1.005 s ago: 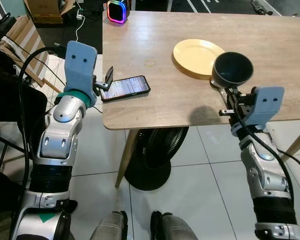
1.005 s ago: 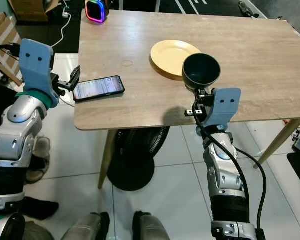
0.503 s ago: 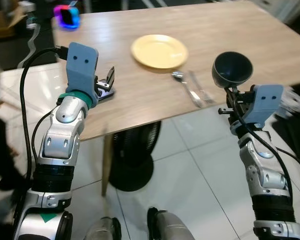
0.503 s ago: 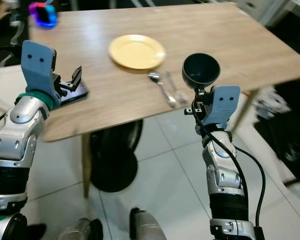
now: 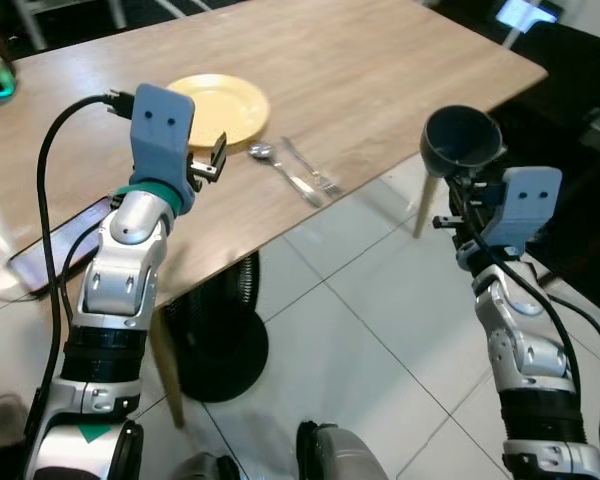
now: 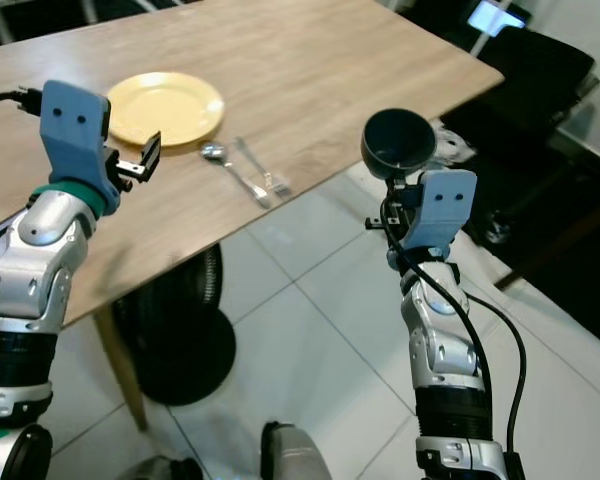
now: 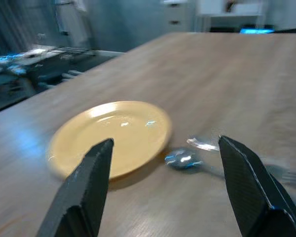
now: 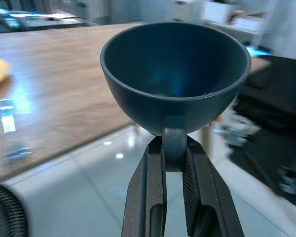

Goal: Setting the table

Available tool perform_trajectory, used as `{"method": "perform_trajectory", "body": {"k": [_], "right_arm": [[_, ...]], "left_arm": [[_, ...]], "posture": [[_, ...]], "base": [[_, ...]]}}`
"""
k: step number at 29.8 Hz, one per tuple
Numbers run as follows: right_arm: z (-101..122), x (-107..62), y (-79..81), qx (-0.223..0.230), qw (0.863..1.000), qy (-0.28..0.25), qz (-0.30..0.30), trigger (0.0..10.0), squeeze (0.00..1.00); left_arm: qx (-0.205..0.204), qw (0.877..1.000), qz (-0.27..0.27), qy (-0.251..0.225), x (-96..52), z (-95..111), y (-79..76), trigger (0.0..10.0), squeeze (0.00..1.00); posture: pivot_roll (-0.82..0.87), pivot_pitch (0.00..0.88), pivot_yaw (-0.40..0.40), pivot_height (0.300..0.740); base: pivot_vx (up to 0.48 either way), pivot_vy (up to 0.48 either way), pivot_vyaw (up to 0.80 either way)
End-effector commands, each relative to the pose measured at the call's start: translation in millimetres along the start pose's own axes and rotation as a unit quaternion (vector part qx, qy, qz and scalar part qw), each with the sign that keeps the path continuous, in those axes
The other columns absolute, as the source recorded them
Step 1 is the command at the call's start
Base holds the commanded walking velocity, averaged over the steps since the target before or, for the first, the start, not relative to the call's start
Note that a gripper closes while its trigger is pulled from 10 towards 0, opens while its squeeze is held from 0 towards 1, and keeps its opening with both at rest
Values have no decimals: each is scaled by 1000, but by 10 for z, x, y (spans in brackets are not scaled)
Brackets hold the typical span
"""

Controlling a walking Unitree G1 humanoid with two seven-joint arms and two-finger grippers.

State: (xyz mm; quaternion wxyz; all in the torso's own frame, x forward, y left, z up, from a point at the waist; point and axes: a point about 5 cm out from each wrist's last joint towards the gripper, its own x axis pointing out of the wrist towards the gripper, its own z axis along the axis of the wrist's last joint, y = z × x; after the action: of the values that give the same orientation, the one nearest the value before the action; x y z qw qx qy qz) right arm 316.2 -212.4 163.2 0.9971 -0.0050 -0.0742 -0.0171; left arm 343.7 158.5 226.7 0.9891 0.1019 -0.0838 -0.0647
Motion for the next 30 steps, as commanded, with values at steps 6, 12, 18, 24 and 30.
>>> {"method": "perform_trajectory", "body": {"k": [6, 12, 18, 24, 30], "right_arm": [[-28, -33, -30, 0, 1000, 5, -12, 10000, 0], [-36, -41, -20, 1, 1000, 6, -13, 10000, 0], [-39, -49, -18, 2, 1000, 7, -16, 10000, 0], [-43, -63, -13, 3, 1000, 8, -17, 10000, 0], [-53, -74, -12, 0, 1000, 9, -17, 10000, 0]], "left_arm": [[18, 1000, -13, 13, -30, -58, 41, 10000, 0], [25, 999, -16, 14, -32, -52, 82, 10000, 0], [32, 999, -24, 12, -21, -21, 101, 10000, 0], [34, 999, -35, 15, -40, -50, 64, 10000, 0], [33, 999, -39, 18, -58, -86, 44, 10000, 0]], "posture": [[42, 30, -8, 740], [44, 34, -2, 740], [44, 37, 2, 740], [42, 40, 7, 740], [40, 40, 7, 740]], "base": [[0, 0, -800], [0, 0, -800], [0, 0, -800], [0, 0, -800], [0, 0, -800]]}}
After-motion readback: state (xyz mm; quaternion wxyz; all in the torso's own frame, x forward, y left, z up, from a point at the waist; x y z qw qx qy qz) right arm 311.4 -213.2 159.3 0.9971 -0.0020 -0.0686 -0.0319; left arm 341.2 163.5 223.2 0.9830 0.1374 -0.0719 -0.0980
